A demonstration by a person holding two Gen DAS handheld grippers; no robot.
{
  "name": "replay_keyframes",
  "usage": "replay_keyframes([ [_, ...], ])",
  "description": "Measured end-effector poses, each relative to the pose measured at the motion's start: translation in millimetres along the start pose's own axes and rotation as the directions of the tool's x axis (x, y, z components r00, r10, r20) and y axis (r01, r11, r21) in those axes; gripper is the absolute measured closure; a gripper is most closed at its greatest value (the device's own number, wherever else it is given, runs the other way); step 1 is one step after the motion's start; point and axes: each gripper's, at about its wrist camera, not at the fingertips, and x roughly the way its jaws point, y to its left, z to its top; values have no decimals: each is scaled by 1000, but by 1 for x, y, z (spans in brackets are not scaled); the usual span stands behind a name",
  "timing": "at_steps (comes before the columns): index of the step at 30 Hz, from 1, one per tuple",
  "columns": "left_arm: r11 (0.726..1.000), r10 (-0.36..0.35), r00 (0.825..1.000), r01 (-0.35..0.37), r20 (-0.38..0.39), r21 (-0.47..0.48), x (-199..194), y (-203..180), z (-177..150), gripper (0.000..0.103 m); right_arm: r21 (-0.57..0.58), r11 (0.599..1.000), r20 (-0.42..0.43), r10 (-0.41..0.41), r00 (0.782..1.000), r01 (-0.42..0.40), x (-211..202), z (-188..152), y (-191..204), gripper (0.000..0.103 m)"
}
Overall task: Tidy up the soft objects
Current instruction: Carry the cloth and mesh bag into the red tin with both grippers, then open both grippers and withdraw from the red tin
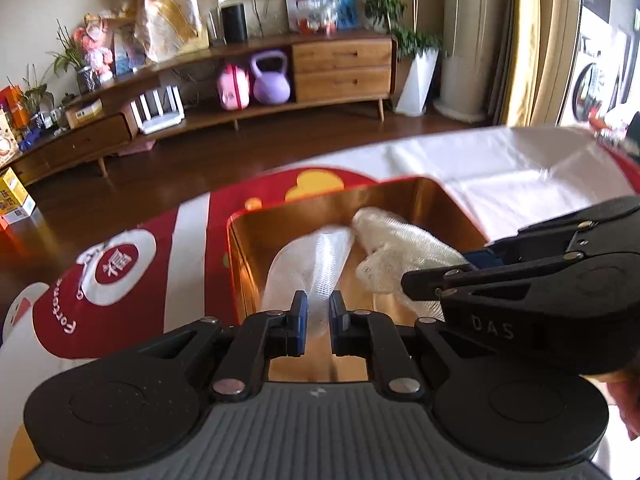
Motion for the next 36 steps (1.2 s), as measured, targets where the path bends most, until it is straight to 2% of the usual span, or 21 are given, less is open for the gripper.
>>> replay_keyframes([
  [6,1000,-12,999,12,-39,-19,8,3,-8,92,-33,999,-12,-11,1000,10,4,-6,2,79],
  [8,1000,-12,999,11,-44,-21,9,4,-9,92,-29,1000,-11,-12,1000,11,3,-6,2,72],
  [12,998,-23,997,19,-74,-57,11,6,-10,92,-33,999,-15,-26,1000,25,2,-5,2,64],
  [17,998,-14,998,9,-69,-69,9,8,-9,88,-30,999,31,-32,999,33,-9,-2,0,50],
  [20,996,-7,998,0,-70,-93,7,12,-9,78,-39,999,42,-37,998,38,-16,0,-1,47],
  [23,993,-33,997,25,-64,-112,3,15,-10,66,-23,999,49,-35,998,37,-24,3,-4,46],
  [25,994,-17,998,11,-57,-112,-1,13,-10,49,-3,1000,61,-29,998,29,-32,3,-7,42],
  [28,992,-39,999,34,-37,-122,-10,12,-9,36,10,1000,79,-10,997,9,-46,3,-8,39],
  [36,993,-24,1000,24,4,-111,-48,6,-11,35,-15,1000,120,9,993,-8,-90,-6,5,33],
])
